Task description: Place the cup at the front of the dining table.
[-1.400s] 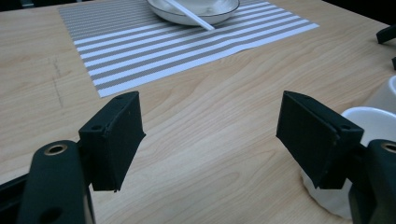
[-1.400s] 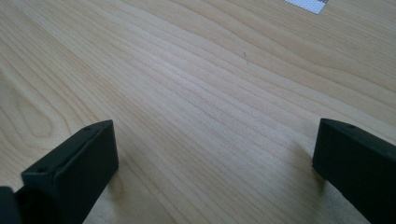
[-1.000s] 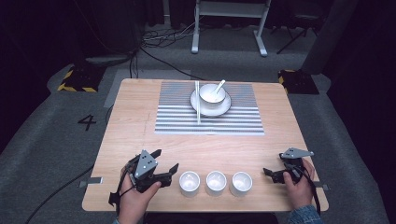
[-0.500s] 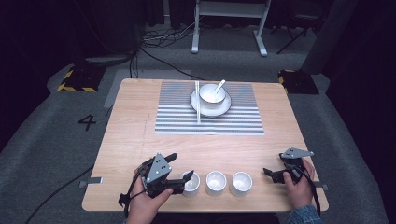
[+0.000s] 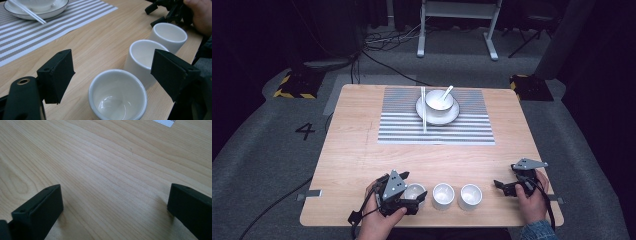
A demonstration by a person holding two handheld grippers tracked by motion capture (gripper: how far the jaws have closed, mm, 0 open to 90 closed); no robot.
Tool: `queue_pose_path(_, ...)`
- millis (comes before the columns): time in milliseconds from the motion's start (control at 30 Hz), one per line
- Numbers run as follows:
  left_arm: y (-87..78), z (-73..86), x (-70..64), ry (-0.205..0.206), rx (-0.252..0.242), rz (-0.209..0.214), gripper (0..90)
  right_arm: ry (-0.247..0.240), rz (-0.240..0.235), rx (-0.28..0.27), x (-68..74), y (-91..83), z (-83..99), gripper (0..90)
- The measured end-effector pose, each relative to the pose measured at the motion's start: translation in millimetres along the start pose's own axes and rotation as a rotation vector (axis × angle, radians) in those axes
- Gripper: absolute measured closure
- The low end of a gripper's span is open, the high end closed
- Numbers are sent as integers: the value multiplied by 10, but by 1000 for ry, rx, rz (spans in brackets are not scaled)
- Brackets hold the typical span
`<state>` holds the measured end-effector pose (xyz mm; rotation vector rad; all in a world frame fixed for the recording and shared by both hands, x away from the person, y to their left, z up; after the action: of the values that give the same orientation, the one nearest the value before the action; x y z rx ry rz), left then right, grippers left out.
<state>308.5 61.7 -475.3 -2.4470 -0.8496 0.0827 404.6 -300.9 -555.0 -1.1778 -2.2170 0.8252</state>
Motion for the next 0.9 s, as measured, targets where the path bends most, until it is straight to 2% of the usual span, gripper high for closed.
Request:
queue_pose_path(67, 34, 44, -12, -1, 13, -11, 187, 0, 0, 0, 0, 0, 0, 3)
queue_pose_path(167, 80, 95, -41, -17, -8, -45, 202, 0, 0, 0, 0, 0, 0, 3)
queue_pose_path(200, 103, 120, -61, -20, 0, -46, 204, 0, 0, 0, 0, 0, 0, 3)
queue_pose_path(300, 165, 180, -109, -17, 27, -25, 202, 0, 0, 0, 0, 0, 0, 3)
queue_pose_path(600, 252, 341, -153, -29, 76, -11, 199, 0, 0, 0, 0, 0, 0, 3)
queue_pose_path(800, 288, 405, -166, -15, 100, -10, 198, 0, 0, 0, 0, 0, 0, 3)
queue_pose_path(900, 316, 430, -179, 7, 116, -2, 198, 0, 0, 0, 0, -1, 0, 3)
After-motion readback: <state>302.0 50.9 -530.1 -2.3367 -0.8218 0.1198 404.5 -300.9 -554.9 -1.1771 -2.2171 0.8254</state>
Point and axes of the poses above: each handheld gripper's, and its own axes: y roughly forward along the jaws, z roughly out of its underside, x roughly to its left, the point moved 7 cm from there along y, roughly forward along the jaws, and after that the axes turned 12 degrees about y, right-handed, at the moved point
